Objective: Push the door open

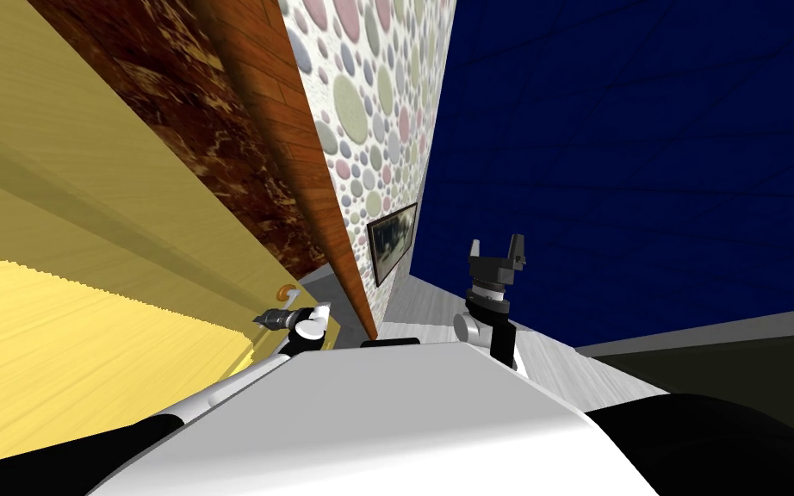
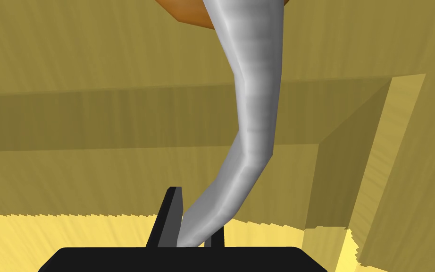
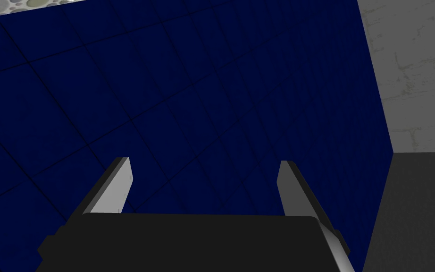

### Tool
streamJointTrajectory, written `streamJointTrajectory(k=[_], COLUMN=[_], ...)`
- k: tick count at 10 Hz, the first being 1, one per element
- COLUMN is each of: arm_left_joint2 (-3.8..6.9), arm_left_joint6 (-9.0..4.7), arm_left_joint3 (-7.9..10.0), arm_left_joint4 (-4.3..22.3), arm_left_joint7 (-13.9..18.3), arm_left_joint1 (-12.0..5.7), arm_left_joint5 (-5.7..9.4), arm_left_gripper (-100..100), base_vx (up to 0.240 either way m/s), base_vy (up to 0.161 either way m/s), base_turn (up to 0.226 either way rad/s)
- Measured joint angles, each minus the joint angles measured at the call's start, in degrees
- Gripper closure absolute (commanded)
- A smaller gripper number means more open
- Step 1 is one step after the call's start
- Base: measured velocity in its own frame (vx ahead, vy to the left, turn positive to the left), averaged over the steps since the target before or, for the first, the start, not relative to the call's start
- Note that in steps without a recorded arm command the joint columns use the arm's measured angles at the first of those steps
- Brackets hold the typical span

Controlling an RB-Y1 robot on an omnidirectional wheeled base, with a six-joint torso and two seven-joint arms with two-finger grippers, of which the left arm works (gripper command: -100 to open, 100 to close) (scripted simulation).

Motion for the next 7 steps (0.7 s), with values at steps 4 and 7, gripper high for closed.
streamJointTrajectory(k=[4,7], arm_left_joint2=[-0.22,0.09], arm_left_joint6=[0.21,-1.26], arm_left_joint3=[0.06,1.14], arm_left_joint4=[-0.5,0.72], arm_left_joint7=[-0.17,-0.2], arm_left_joint1=[0.0,-0.66], arm_left_joint5=[0.05,0.75], arm_left_gripper=[100,100], base_vx=[-0.009,-0.013], base_vy=[0.028,0.069], base_turn=[-0.049,-0.076])
